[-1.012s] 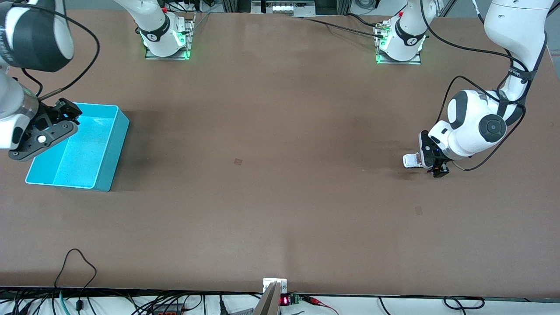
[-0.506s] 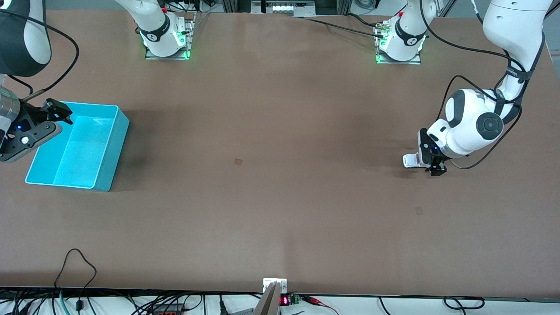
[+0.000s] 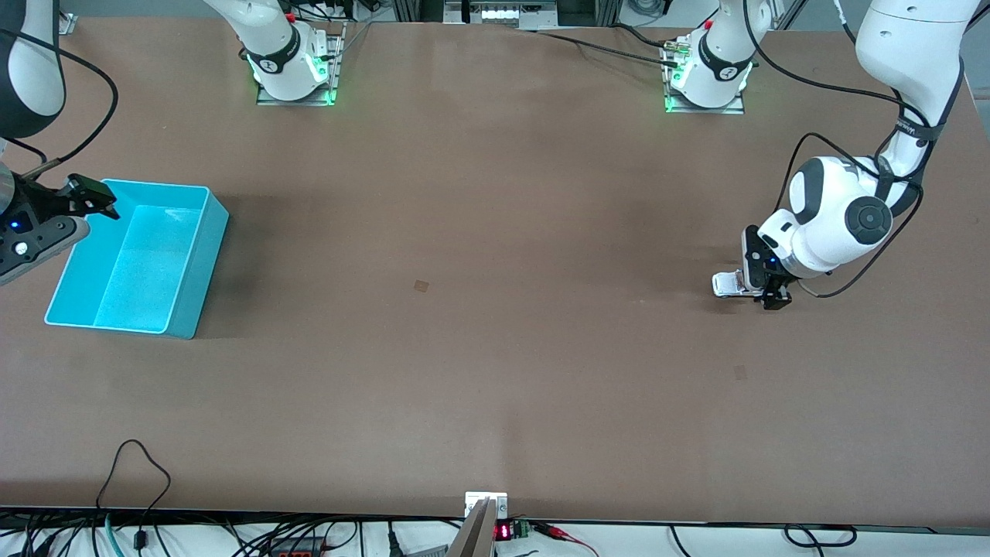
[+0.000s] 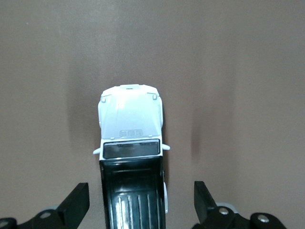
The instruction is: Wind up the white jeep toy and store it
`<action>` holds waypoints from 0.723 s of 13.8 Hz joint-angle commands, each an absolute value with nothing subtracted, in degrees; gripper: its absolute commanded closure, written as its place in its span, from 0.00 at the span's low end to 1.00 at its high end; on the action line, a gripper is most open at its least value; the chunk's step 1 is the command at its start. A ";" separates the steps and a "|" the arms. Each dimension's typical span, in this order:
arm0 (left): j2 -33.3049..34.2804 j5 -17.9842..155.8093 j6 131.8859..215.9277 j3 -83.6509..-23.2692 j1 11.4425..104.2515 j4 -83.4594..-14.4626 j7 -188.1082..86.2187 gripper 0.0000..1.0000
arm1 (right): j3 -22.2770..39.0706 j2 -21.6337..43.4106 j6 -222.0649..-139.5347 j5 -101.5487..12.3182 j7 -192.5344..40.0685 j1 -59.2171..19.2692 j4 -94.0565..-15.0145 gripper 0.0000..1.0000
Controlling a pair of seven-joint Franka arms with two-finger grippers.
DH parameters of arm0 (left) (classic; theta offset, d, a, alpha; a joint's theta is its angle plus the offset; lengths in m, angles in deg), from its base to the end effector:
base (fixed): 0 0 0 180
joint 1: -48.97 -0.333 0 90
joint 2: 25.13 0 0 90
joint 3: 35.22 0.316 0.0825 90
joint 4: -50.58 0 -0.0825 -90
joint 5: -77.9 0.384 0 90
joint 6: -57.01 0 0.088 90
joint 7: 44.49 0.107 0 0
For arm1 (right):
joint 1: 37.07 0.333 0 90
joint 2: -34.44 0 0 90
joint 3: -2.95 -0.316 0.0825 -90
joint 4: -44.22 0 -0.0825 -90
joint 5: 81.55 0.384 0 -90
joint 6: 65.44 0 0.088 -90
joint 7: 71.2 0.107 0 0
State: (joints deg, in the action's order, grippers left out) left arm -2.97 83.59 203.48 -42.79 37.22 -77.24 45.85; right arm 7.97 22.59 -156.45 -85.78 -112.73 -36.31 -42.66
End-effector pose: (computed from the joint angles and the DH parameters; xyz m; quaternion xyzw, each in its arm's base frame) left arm 0.5396 0.0363 0.1930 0.7036 -0.7100 -0.0199 0.0197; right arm 0.6085 -0.0484 0.5316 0.9434 0.3217 -0.0794 0.0162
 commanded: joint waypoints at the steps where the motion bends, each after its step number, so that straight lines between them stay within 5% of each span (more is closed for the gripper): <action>1: -3.69 84.67 204.49 -43.48 36.32 -78.18 46.74 0.10 | 7.69 21.18 -155.62 -80.77 -113.83 -39.53 -41.91 0.00; 10: -3.86 84.67 204.49 -43.57 36.40 -78.18 47.00 0.37 | 7.61 20.91 -155.36 -81.02 -114.09 -39.62 -41.91 0.00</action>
